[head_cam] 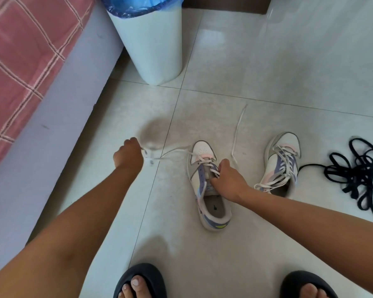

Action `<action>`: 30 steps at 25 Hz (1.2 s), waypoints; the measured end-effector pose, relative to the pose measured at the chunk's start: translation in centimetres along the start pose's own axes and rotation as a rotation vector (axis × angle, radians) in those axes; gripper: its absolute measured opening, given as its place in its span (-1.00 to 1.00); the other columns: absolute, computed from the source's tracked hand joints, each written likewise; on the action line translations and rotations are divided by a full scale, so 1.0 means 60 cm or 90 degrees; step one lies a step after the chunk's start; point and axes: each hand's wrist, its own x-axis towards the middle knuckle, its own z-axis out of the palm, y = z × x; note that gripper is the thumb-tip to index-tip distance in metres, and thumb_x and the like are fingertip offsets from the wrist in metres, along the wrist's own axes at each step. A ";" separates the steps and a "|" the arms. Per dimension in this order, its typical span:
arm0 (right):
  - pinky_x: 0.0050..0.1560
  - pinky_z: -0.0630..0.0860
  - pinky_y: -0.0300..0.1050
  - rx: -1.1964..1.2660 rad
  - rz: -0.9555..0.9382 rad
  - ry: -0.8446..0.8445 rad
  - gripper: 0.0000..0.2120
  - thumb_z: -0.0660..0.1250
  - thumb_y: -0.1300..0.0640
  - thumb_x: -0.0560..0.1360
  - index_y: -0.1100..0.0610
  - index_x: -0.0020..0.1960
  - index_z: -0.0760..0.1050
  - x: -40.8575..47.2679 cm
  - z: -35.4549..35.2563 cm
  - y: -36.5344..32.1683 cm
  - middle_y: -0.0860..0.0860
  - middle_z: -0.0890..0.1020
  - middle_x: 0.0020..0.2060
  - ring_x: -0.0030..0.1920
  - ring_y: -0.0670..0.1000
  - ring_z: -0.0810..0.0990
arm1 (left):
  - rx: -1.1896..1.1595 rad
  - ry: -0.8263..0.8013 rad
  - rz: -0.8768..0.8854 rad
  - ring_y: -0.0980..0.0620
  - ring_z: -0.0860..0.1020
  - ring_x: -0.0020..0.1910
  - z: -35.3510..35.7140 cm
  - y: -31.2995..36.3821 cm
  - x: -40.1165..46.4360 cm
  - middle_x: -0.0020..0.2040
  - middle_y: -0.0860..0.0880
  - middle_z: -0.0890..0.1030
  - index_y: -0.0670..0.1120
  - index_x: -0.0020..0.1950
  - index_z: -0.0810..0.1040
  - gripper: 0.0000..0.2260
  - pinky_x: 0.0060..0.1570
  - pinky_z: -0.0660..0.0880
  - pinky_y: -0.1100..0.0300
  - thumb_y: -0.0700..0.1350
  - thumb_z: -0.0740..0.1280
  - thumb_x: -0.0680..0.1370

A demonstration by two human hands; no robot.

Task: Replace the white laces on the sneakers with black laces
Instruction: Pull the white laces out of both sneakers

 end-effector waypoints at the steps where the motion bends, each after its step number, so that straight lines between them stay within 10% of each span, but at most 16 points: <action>1: -0.41 0.27 -0.18 0.001 -0.001 0.000 -0.81 0.19 0.17 0.53 0.14 0.04 0.18 0.000 0.000 -0.001 0.01 0.43 -0.26 -0.33 -0.07 0.39 | 0.035 0.007 0.004 -0.19 0.56 0.06 -0.002 -0.007 0.005 0.14 -0.19 0.49 -0.25 0.21 0.35 -0.77 -0.16 0.40 0.09 -0.31 0.18 0.56; 7: -0.30 0.34 -0.15 0.023 -0.012 -0.008 -0.83 0.17 0.00 0.55 0.11 -0.01 0.29 0.004 -0.020 -0.008 -0.06 0.44 -0.28 -0.24 -0.01 0.44 | -0.227 -0.162 0.135 -0.11 0.55 0.04 -0.008 0.065 -0.061 0.06 -0.10 0.59 -0.10 0.05 0.39 -0.76 -0.07 0.39 0.13 0.07 0.23 0.58; 12: -0.16 0.32 -0.11 -0.101 -0.074 0.045 -0.87 0.21 0.13 0.52 0.16 0.02 0.43 0.027 -0.037 -0.024 0.10 0.55 -0.05 -0.11 0.08 0.46 | -0.141 -0.345 0.222 -0.09 0.53 0.10 -0.009 0.148 -0.182 0.13 -0.09 0.54 -0.11 0.29 0.27 -0.50 -0.07 0.38 0.12 0.23 0.17 0.54; 30: -0.10 0.34 -0.11 -0.541 -0.194 0.022 -0.72 0.19 0.28 0.55 0.25 0.26 0.34 0.022 -0.023 -0.078 0.15 0.50 0.16 0.15 0.14 0.52 | -0.203 -0.298 0.182 -0.13 0.58 -0.02 0.025 0.150 -0.210 0.03 -0.12 0.58 -0.15 0.21 0.26 -0.66 -0.19 0.35 0.14 0.10 0.10 0.61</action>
